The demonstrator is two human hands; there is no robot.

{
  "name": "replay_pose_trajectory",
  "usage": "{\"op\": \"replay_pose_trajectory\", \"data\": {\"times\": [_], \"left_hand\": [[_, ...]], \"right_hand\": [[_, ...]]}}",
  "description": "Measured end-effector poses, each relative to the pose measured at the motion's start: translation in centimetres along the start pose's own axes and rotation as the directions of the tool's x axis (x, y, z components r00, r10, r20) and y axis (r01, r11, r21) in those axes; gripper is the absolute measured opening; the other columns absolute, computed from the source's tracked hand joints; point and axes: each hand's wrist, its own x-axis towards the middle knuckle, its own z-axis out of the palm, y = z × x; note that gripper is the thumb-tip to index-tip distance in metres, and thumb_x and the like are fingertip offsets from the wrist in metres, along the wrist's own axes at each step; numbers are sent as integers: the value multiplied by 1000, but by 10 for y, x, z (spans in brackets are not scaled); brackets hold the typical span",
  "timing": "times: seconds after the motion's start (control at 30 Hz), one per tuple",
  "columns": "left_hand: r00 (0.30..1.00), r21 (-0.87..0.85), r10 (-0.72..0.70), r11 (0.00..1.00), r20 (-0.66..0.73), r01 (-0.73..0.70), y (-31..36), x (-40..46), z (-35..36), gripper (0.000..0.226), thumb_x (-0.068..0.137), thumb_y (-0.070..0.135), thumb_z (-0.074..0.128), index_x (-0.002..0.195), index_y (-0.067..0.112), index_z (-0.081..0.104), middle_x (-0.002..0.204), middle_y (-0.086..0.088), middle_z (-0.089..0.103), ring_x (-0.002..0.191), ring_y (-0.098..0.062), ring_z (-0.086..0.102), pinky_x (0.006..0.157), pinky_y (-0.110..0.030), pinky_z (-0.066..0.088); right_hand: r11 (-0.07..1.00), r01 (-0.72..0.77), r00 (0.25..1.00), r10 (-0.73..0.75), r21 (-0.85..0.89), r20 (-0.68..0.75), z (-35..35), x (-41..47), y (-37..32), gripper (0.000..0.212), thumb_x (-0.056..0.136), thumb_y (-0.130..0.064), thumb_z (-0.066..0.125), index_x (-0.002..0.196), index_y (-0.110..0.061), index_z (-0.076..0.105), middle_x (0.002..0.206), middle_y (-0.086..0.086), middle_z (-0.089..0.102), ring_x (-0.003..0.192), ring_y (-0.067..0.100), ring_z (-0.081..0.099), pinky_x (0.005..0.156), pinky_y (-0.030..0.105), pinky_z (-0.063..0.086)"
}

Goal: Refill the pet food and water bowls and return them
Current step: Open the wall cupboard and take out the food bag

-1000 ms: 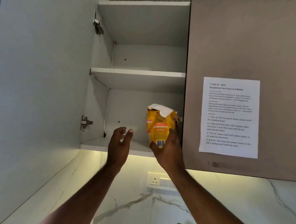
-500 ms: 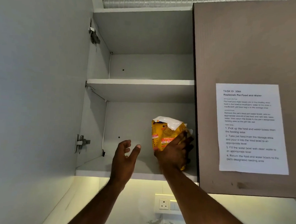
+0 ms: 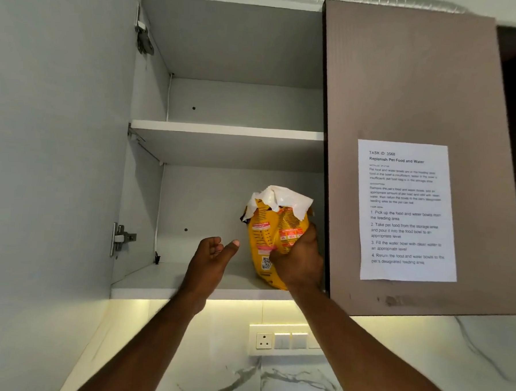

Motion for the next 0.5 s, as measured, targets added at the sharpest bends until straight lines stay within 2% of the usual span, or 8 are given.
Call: {"op": "replay_pose_trajectory", "data": {"times": [0.07,0.17,0.2,0.23,0.27,0.33,0.4,0.5], "left_hand": [[996,-22,-58,998,74,60,1,4,3,79,85,57,70,148,19,41,145,-3,51,126,-20,49,95,-33,39],[975,-79,-84,992,207,102,1,8,4,133,46,84,78,154,22,32,155,-6,45,141,-27,44,103,-38,39],[963,-115,-73,988,259,106,3,9,3,144,36,85,81,155,22,30,155,-6,46,141,-28,45,106,-39,39],[945,-155,-48,983,325,104,5,11,3,146,34,82,85,155,21,30,154,-7,48,139,-29,49,110,-41,40],[921,-189,-7,978,390,88,7,13,3,141,37,75,89,154,19,33,151,-10,52,135,-30,54,111,-46,44],[883,-207,85,978,462,14,13,11,7,123,50,62,93,150,16,41,143,-14,59,127,-34,62,105,-55,50],[846,-226,159,973,509,-47,23,1,13,107,59,54,92,147,14,46,138,-14,63,124,-35,64,99,-53,55],[797,-287,196,958,572,-29,31,-22,29,88,59,50,93,134,18,59,129,-12,70,118,-35,67,93,-46,58]], "right_hand": [[996,28,999,-31,85,31,-14,-8,-2,90,78,-41,89,149,-19,38,138,7,61,121,34,64,98,47,54],[978,22,991,-49,208,127,-43,-19,-2,85,73,-38,94,142,-27,44,133,0,65,118,29,66,98,42,53],[966,18,986,-59,257,155,-52,-23,-1,84,71,-38,95,139,-32,45,129,-3,67,115,26,67,97,42,54],[955,13,982,-68,296,176,-63,-27,0,83,69,-38,96,136,-36,46,126,-7,68,113,23,68,97,42,55],[944,7,978,-75,330,196,-73,-31,1,83,69,-38,96,135,-39,46,124,-10,67,111,19,68,95,41,56],[931,-5,970,-84,365,227,-92,-42,4,84,69,-35,96,136,-39,47,119,-18,67,105,9,67,90,32,55],[913,-5,964,-104,407,246,-109,-51,8,81,68,-30,97,134,-37,50,116,-21,68,101,5,70,84,25,55],[876,-29,948,-129,482,290,-135,-67,16,82,60,-33,95,132,-33,55,115,-16,75,102,4,73,78,20,58]]}}
